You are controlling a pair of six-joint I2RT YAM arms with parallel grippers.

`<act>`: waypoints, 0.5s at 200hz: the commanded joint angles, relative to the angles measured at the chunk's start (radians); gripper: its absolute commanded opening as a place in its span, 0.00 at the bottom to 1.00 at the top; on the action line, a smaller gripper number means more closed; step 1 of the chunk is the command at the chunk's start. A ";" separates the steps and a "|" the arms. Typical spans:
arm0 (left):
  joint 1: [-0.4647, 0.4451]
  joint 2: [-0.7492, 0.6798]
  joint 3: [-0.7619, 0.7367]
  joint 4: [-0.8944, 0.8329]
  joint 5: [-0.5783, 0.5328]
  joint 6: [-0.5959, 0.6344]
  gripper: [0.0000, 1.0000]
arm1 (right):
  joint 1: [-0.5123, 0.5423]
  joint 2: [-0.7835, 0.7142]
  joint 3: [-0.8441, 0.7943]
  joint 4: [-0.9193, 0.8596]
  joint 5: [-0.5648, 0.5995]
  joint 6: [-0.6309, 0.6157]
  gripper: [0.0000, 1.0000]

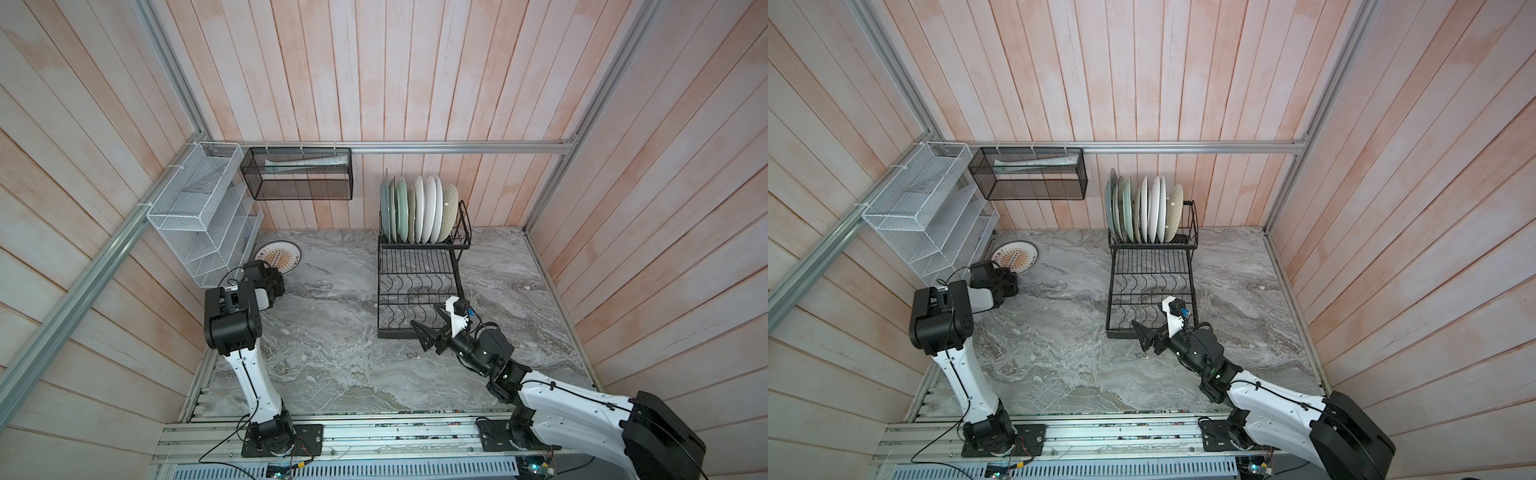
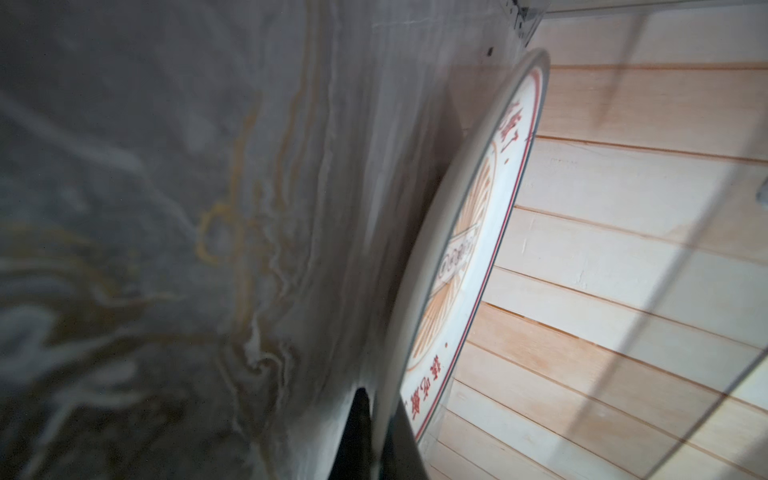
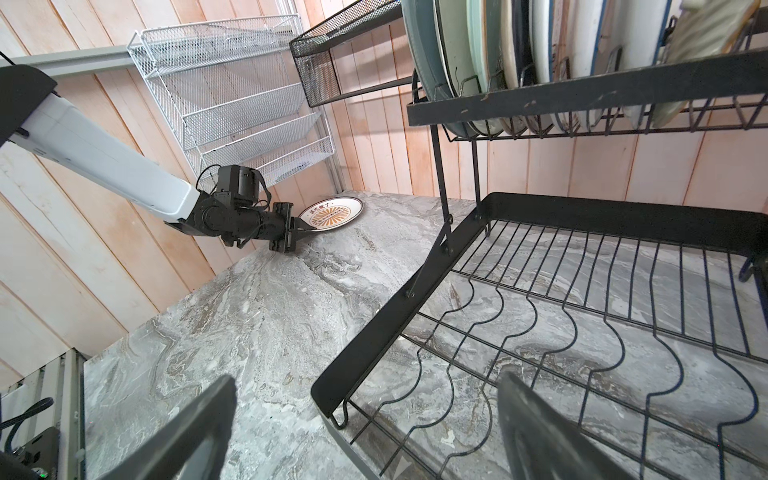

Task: Load the plates into the dish rack
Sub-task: 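Pinch the sunburst plate's rim with the left gripper and tilt it up, then grasp the upright sunburst plate's top rim with the right gripper while left holds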

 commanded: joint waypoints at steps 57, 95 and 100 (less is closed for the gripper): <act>-0.127 -0.388 -0.392 0.114 0.083 0.129 0.00 | 0.007 -0.020 -0.013 0.007 0.013 -0.021 0.98; -0.136 -0.735 -0.548 -0.094 0.124 0.226 0.00 | 0.007 -0.011 -0.011 0.008 0.022 -0.061 0.98; -0.135 -0.792 -0.557 -0.147 0.126 0.245 0.00 | 0.006 -0.012 -0.010 0.012 0.018 -0.073 0.98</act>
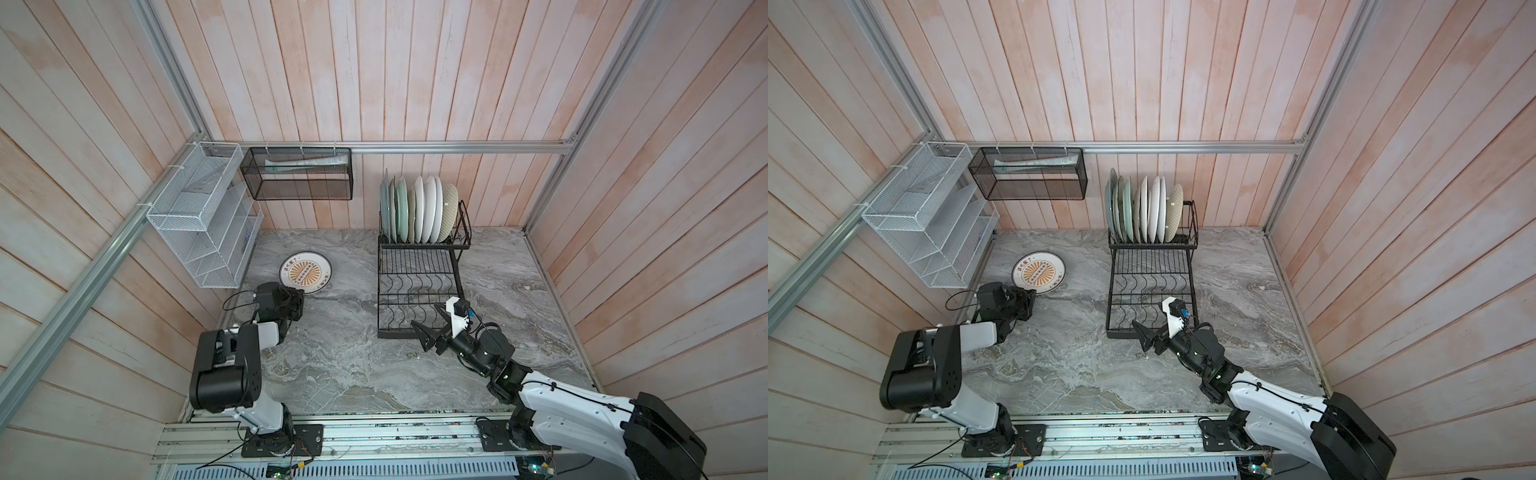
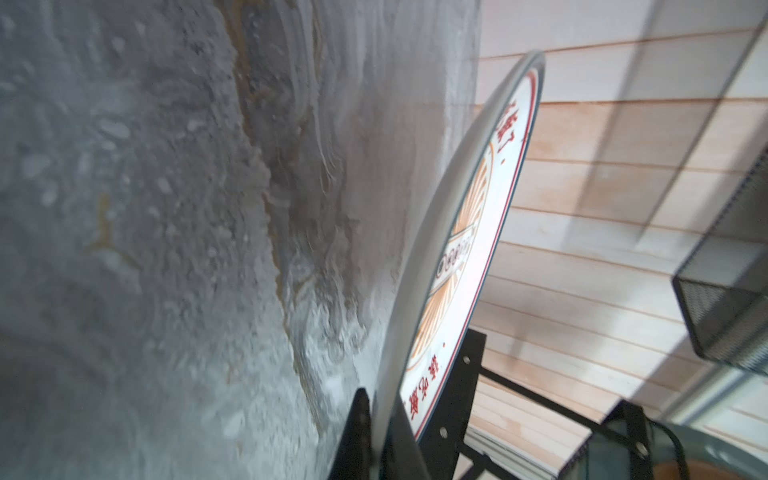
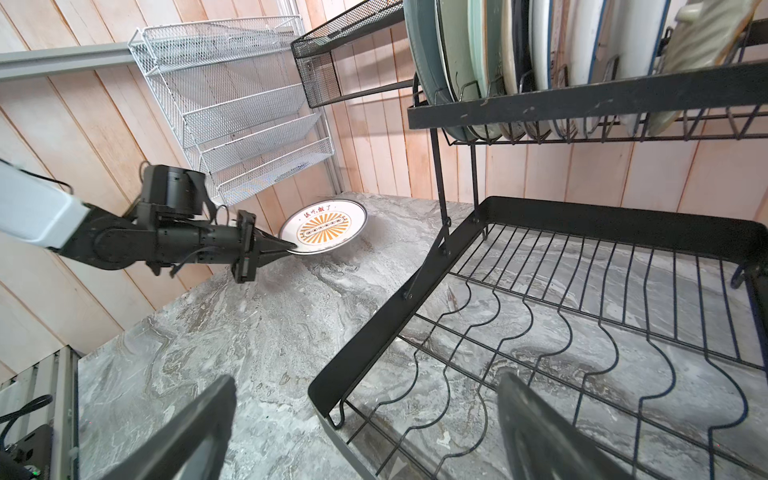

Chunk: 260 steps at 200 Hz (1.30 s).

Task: Load the plates into the dish rack
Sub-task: 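Grasp the upright sunburst plate's top rim with the right gripper while left holds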

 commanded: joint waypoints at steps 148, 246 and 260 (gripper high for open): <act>-0.352 -0.634 0.324 -1.135 -0.221 0.296 0.00 | 0.262 0.289 0.130 0.179 0.071 -0.798 0.98; -0.701 -0.436 0.509 -1.249 -0.433 0.105 0.00 | 0.338 0.515 0.329 0.097 0.079 -1.036 0.90; -0.718 -0.428 0.520 -1.259 -0.438 0.097 0.00 | 0.339 0.545 0.358 0.077 0.099 -1.044 0.82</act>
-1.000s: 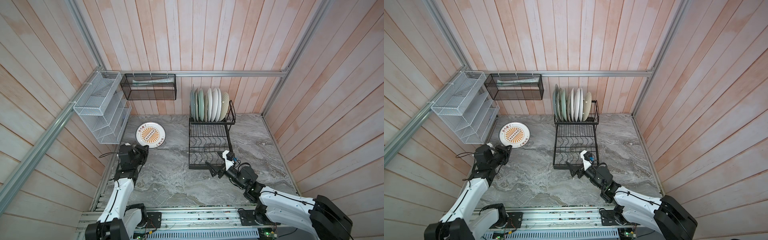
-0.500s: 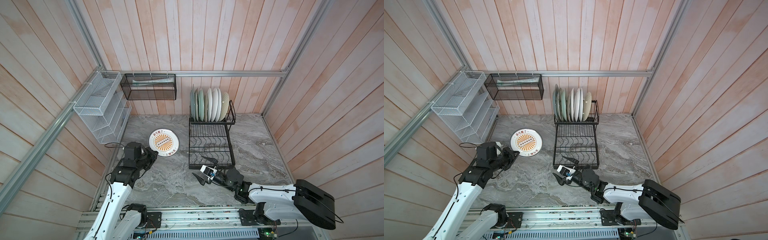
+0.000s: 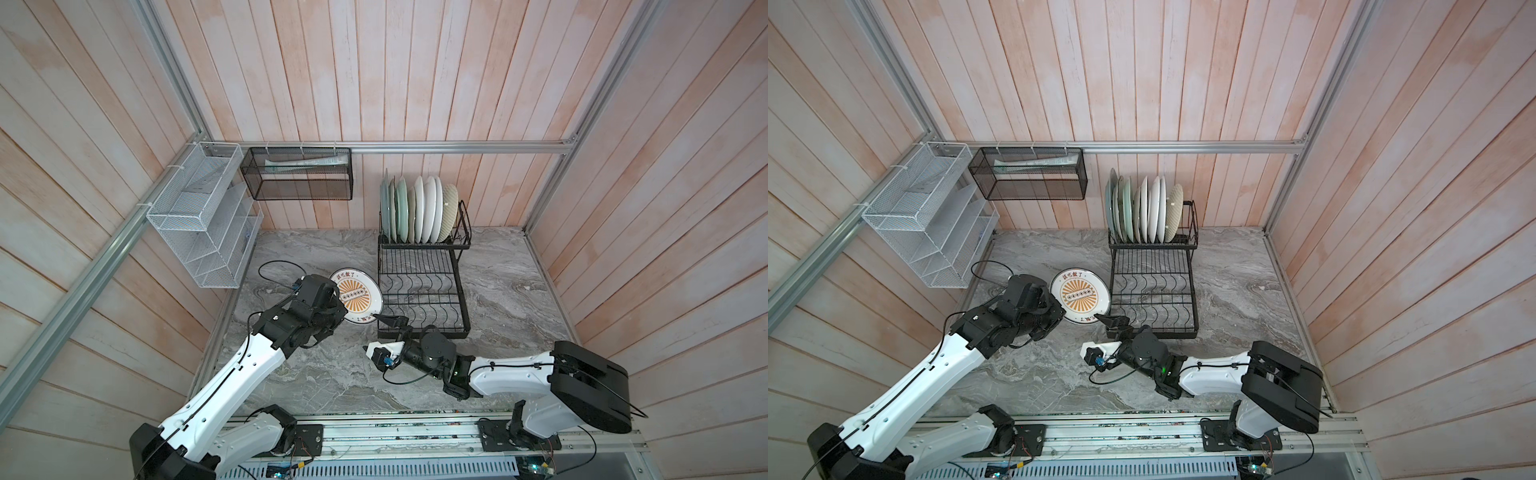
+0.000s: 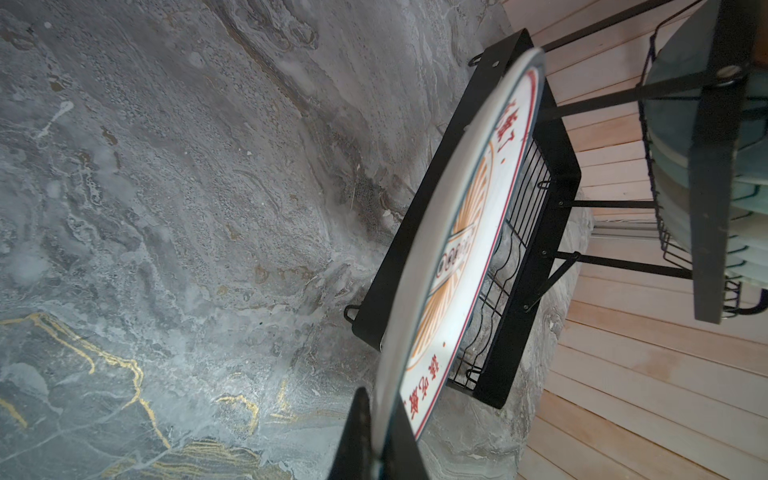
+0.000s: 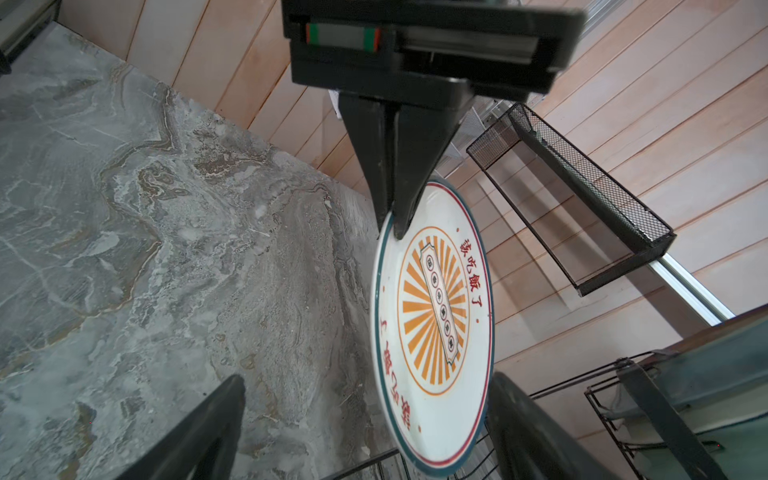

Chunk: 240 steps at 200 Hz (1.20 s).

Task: Load the plates into the dish rack
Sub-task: 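Grasp the upright sunburst plate's top rim with the right gripper while left holds, then lift the sunburst plate with the right gripper while the left withdraws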

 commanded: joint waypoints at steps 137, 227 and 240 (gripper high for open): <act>-0.058 -0.009 0.074 -0.059 -0.081 -0.041 0.05 | 0.027 0.193 0.206 -0.067 0.171 -0.062 0.00; -0.033 -0.420 -0.081 0.230 0.065 0.398 1.00 | 0.011 -0.059 0.229 -0.196 0.253 0.201 0.00; -0.034 -0.544 -0.156 0.332 0.109 0.462 1.00 | 0.008 -0.126 0.251 -0.228 0.255 0.264 0.00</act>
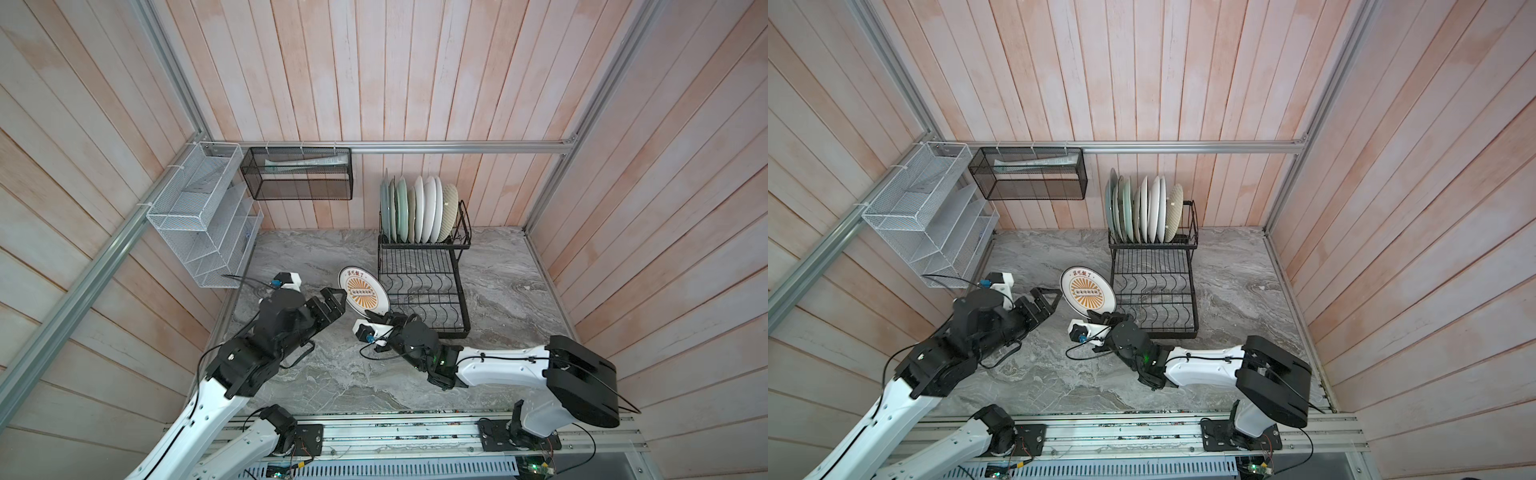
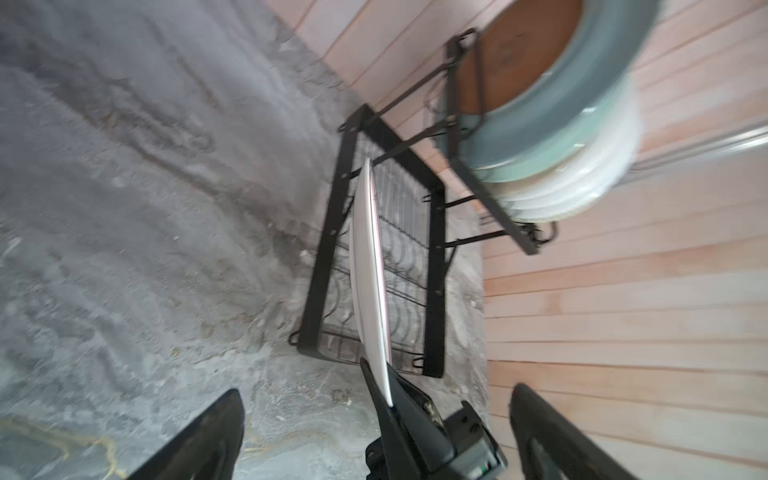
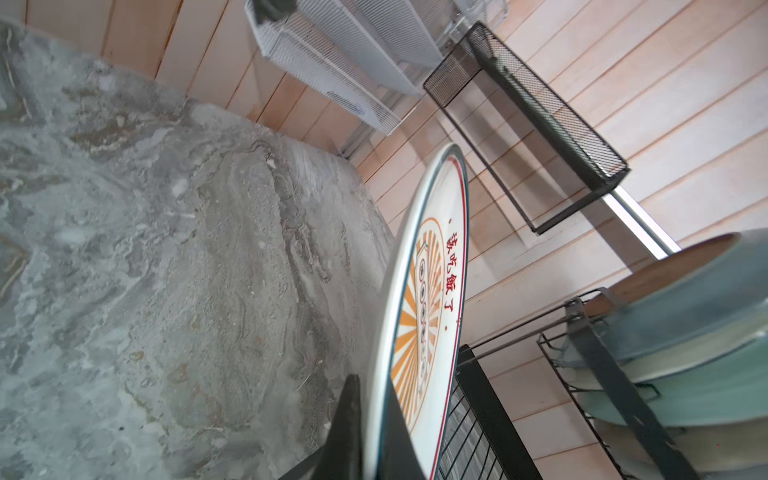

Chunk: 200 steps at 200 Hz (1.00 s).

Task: Load the plates into the dish rack
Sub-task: 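Lift the sunburst plate with the right gripper while the left withdraws, then carry the sunburst plate over the rack and lower it beside the bamboo tray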

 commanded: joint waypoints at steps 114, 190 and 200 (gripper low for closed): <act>0.002 -0.414 -0.488 0.400 0.241 0.467 1.00 | -0.548 -0.372 0.683 -0.728 -0.195 0.862 0.00; 0.002 -0.415 -0.437 0.362 0.280 0.614 1.00 | -1.011 -0.207 0.794 -0.787 -0.592 1.114 0.00; 0.002 -0.415 -0.442 0.373 0.298 0.614 1.00 | -1.018 -0.176 0.818 -0.799 -0.620 1.105 0.00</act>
